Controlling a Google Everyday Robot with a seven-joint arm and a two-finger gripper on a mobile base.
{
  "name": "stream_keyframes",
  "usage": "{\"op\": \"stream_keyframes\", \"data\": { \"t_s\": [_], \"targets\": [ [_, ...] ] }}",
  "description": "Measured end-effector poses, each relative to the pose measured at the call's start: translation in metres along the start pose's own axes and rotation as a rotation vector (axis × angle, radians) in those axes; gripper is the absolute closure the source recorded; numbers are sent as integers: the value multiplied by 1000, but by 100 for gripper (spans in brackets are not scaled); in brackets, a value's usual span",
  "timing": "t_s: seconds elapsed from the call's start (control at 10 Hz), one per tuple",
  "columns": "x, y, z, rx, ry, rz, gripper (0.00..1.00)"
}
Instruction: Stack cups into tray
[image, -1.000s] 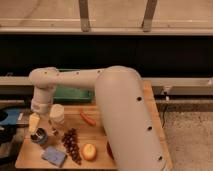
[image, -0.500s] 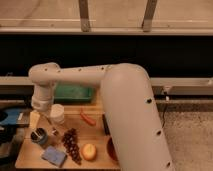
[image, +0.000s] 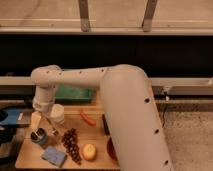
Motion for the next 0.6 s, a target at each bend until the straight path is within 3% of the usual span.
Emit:
{"op": "stream_keyframes", "data": {
  "t_s": [0.6],
  "targets": [
    [-8, -16, 21, -44, 4, -16, 32]
  ]
}}
